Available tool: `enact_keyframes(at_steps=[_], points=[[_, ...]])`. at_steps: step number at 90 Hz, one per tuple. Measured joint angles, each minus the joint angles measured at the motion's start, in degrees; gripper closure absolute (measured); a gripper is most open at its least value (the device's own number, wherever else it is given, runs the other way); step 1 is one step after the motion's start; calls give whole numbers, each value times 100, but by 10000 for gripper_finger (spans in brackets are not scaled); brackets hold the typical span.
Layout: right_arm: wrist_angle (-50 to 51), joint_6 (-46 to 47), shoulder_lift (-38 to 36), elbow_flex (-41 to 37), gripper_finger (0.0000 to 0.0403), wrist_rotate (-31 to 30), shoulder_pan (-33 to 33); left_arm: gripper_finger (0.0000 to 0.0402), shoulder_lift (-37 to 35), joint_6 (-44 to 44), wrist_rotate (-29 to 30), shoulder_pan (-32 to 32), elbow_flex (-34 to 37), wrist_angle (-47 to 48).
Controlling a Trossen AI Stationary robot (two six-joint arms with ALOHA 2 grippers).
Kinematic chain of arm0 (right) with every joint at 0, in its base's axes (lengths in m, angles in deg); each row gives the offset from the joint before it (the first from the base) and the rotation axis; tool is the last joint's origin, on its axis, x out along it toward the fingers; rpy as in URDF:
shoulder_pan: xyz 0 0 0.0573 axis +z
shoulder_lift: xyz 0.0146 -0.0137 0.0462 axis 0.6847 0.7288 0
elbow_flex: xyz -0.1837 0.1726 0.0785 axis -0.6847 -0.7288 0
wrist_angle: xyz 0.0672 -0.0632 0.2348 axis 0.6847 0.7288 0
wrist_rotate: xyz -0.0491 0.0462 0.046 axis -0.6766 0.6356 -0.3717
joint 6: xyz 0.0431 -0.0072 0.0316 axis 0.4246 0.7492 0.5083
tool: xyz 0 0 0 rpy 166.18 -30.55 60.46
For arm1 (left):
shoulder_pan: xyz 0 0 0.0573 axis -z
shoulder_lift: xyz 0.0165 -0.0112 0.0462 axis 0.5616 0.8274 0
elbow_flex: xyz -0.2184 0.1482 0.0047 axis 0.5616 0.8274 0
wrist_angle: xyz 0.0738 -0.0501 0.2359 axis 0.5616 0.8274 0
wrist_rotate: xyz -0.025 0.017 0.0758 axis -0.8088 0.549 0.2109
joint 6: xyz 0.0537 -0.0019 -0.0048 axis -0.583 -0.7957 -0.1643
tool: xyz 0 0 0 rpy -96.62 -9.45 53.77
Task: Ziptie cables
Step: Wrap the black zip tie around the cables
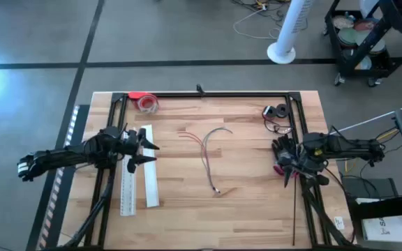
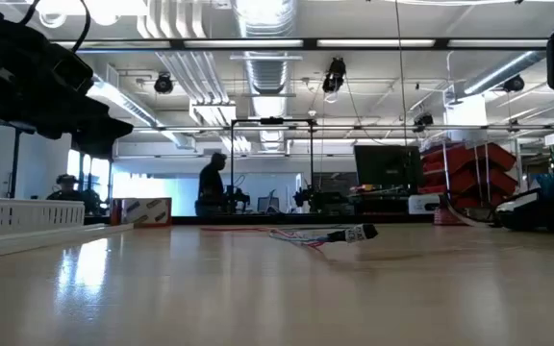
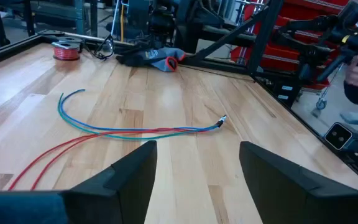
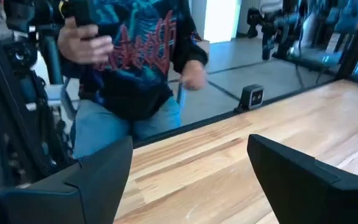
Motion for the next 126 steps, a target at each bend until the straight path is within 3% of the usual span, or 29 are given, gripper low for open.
enact_keyframes(at_steps=[39,50,59,67,76,93,97,104,114,126], points=[[-237,285,-1,-2,92,-193,-2,184,-1,1,2,-1,-1,0],[-223,497,-1,-1,92,-1299,0,184,-2,-268,5,-2,-2,-1],[-189,1140,0,-2,92,-2761,0,184,-2,-1716,127,-2,0,2],[-185,1708,-1,0,94,-3636,-2,184,0,-2777,129,0,-2,-2],[-186,2082,-1,-2,96,-3886,-2,184,-1,-3287,195,0,0,-262],[-186,2017,-1,-1,93,-3878,-2,184,0,-3262,203,0,-1,-1000],[-187,1615,0,-1,93,-3886,-2,184,0,-2942,199,7,-2,-1307],[-258,-142,-1,1,94,-4026,-3,184,0,-2286,201,4,-2,-1896],[-237,-2428,-1,4,94,-4077,-2,184,-2,-551,199,4,-2,-2729],[-242,-3727,-1,9,98,-4087,-2,184,-2,372,203,2,-1,-3153]])
